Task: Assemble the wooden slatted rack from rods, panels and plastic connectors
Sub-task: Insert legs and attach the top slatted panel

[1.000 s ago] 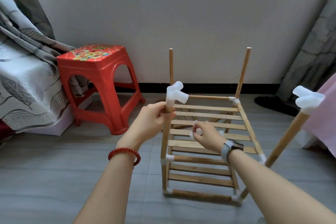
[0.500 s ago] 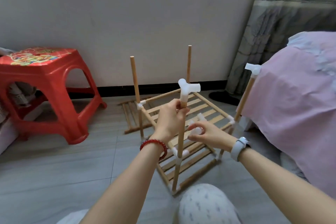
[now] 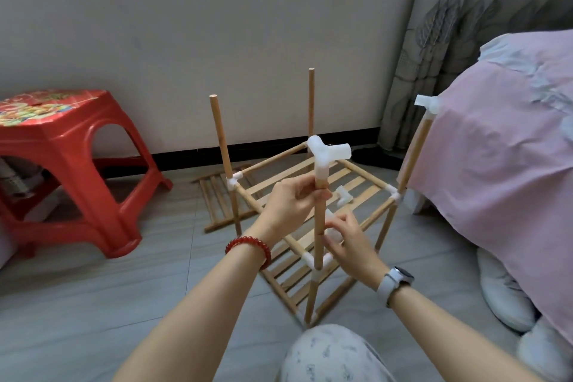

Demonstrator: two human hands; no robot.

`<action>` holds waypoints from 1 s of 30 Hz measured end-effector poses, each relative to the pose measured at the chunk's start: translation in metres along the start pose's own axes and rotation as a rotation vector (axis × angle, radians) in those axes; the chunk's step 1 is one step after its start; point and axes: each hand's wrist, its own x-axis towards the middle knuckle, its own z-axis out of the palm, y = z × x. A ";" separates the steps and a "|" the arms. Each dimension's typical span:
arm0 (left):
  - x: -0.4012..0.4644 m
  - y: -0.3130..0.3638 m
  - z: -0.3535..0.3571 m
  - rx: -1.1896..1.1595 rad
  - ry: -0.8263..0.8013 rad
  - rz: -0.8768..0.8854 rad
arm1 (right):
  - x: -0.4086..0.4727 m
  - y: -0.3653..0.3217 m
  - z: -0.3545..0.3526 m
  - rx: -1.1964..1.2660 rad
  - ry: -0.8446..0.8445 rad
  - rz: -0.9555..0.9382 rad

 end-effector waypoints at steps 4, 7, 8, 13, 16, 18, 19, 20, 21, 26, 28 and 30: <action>0.008 0.001 0.009 0.025 -0.131 0.038 | -0.012 0.007 0.001 -0.058 0.103 -0.039; 0.011 0.000 0.014 0.068 -0.170 0.075 | -0.017 0.006 0.000 -0.064 0.115 -0.012; 0.011 0.000 0.013 0.069 -0.168 0.080 | -0.016 0.005 -0.001 -0.050 0.097 0.004; 0.010 0.000 0.006 0.079 -0.073 0.043 | 0.000 -0.006 -0.004 0.039 -0.017 0.095; 0.007 0.000 0.006 0.185 0.008 0.073 | 0.004 -0.009 0.001 0.016 0.001 0.099; 0.007 0.000 0.004 0.253 0.060 0.120 | 0.005 -0.008 0.005 -0.040 0.029 0.059; 0.007 0.000 0.004 0.274 0.075 0.135 | 0.004 -0.008 0.006 -0.063 0.048 0.042; 0.008 0.000 0.004 0.285 0.086 0.142 | 0.004 -0.006 0.008 -0.079 0.070 0.030; 0.008 0.000 0.004 0.286 0.094 0.141 | 0.002 -0.005 0.009 -0.091 0.097 0.017; 0.002 -0.005 0.008 0.119 0.084 0.106 | -0.008 0.000 0.015 -0.116 0.199 -0.065; 0.001 -0.007 0.005 0.055 0.064 0.080 | -0.010 -0.001 0.017 -0.138 0.217 -0.072; 0.004 -0.009 -0.001 0.035 0.035 0.053 | -0.009 -0.003 0.019 -0.168 0.225 -0.063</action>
